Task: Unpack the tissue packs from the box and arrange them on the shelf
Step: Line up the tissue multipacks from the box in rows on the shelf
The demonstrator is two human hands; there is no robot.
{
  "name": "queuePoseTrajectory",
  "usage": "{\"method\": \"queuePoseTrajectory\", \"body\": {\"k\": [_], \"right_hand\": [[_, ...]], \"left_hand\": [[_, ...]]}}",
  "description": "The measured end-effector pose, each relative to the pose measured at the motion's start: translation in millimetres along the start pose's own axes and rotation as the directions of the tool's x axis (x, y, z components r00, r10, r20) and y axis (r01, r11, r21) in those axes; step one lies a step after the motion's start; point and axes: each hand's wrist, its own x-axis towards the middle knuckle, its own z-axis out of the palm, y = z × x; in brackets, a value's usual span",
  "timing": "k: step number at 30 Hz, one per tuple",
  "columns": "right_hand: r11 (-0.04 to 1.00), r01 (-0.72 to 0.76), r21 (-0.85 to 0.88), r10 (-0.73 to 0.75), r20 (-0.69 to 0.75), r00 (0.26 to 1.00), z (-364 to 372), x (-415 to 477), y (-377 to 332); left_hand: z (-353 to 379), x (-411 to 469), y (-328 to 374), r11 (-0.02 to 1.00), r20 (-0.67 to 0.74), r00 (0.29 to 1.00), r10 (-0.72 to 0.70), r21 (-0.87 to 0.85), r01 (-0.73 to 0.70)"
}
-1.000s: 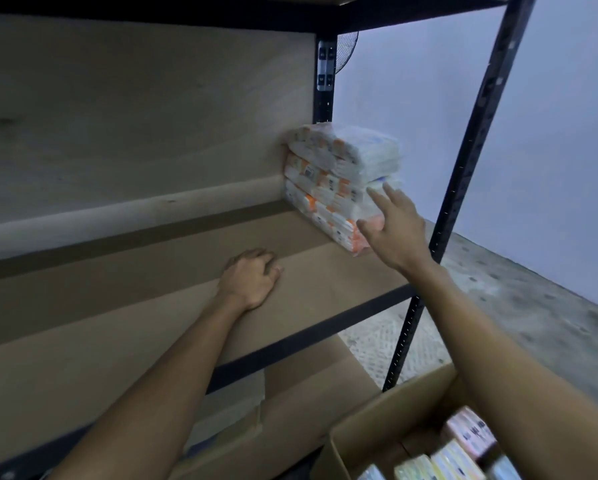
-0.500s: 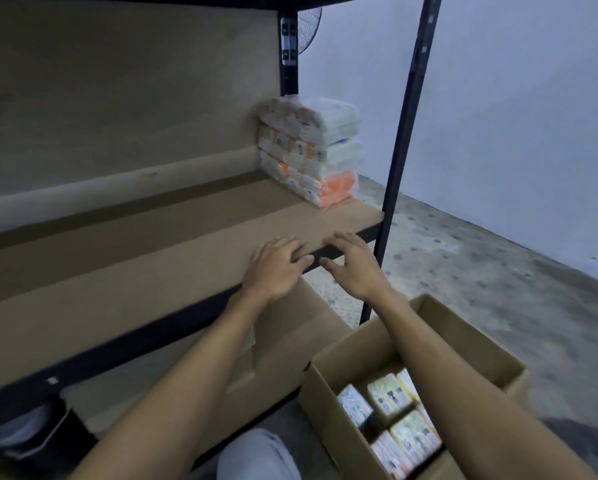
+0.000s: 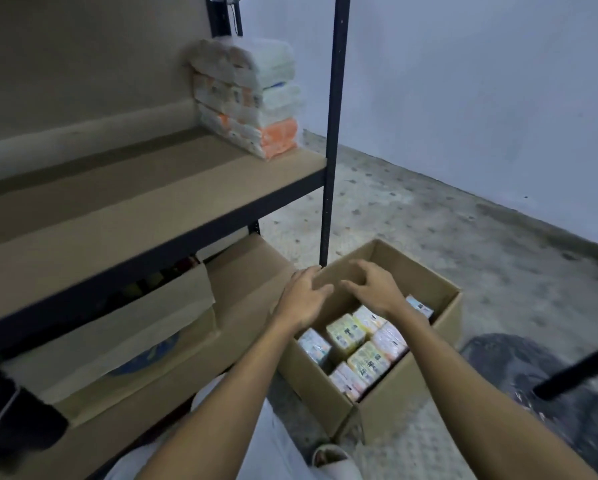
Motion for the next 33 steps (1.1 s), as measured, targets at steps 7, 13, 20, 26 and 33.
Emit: {"method": "queuePoseTrajectory", "body": {"k": [7, 13, 20, 26, 33], "right_hand": [[0.993, -0.121, -0.003, 0.121, 0.107, 0.987, 33, -17, 65], [0.987, -0.162, 0.007, 0.157, 0.199, 0.967, 77, -1, 93], [0.987, -0.145, -0.07, 0.159, 0.273, 0.949, 121, 25, 122], [0.973, -0.099, -0.21, 0.156, 0.275, 0.949, 138, 43, 139], [0.947, -0.112, -0.301, 0.183, 0.22, 0.958, 148, 54, 146]], "left_hand": [[62, 8, -34, 0.982, 0.128, 0.975, -0.184, 0.066, 0.176], [91, 29, -60, 0.949, 0.115, 0.945, -0.306, 0.118, 0.293], [114, 68, -94, 0.876, 0.151, 0.912, -0.382, 0.373, 0.306], [122, 94, -116, 0.768, 0.189, 0.843, -0.503, 0.545, 0.337], [128, 103, -131, 0.75, 0.224, 0.786, -0.577, 0.527, 0.401]]}}
